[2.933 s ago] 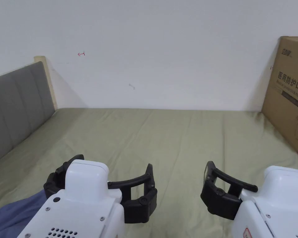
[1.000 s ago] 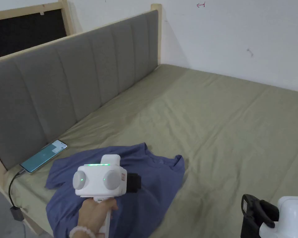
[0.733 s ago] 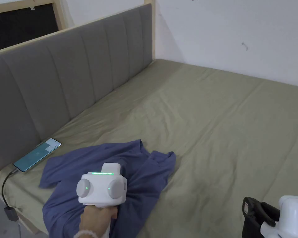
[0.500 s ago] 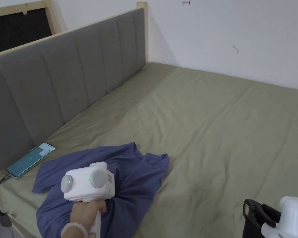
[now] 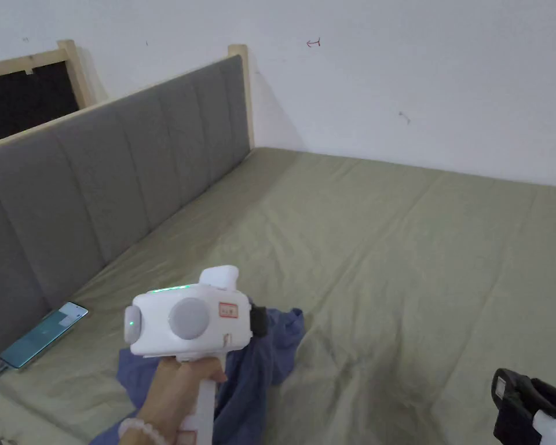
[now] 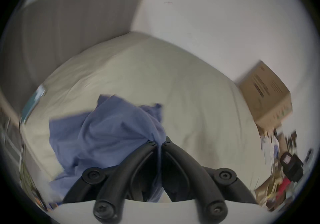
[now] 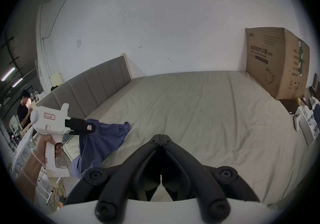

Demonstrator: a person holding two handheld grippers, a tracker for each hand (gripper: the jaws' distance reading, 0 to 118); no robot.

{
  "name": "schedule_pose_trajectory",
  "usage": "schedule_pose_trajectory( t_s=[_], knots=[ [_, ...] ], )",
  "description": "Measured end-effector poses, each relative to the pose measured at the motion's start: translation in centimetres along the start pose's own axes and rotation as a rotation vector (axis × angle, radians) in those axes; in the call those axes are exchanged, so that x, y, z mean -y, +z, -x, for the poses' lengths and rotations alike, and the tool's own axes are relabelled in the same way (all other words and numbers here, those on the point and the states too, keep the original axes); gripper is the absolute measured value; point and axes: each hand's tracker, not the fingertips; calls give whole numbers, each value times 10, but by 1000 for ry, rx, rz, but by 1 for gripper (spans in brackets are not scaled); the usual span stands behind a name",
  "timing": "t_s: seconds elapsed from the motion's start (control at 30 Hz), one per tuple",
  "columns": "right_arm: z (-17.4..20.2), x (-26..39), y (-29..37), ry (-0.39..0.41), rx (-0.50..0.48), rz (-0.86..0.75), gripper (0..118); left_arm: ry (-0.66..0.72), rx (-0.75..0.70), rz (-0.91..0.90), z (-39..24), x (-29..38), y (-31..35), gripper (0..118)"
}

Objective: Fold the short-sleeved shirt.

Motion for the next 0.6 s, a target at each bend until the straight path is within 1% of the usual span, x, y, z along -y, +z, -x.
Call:
schedule_pose_trajectory(
  t_s=[0.07, 0.17, 0.27, 0.37, 0.4, 0.47, 0.53, 0.57, 0.6],
  knots=[
    [-12, -3, 10, -21, 25, -19, 0, -50, 91, -9, -42, -8, -3, 0],
    [-35, -8, 30, -60, 77, -59, 0, -178, 228, -30, -119, -11, -2, 0],
    [-62, -13, 53, -87, 164, -103, 0, -301, 392, -34, -199, -1, 3, 0],
    [-93, -18, 80, -139, 252, -148, 0, -454, 557, -15, -265, 22, 8, 0],
    [-102, -18, 90, -158, 275, -169, 0, -502, 571, 1, -284, 34, 5, 0],
    [-121, -17, 108, -183, 320, -198, 0, -567, 521, 64, -308, 64, -12, 0],
    [-138, -12, 121, -206, 387, -203, 0, -634, 483, 201, -320, 108, -53, 0],
    [-146, -9, 126, -221, 404, -202, 0, -644, 482, 281, -320, 128, -74, 0],
    [-153, -5, 130, -236, 413, -197, 0, -628, 442, 373, -319, 150, -98, 0]
  ],
)
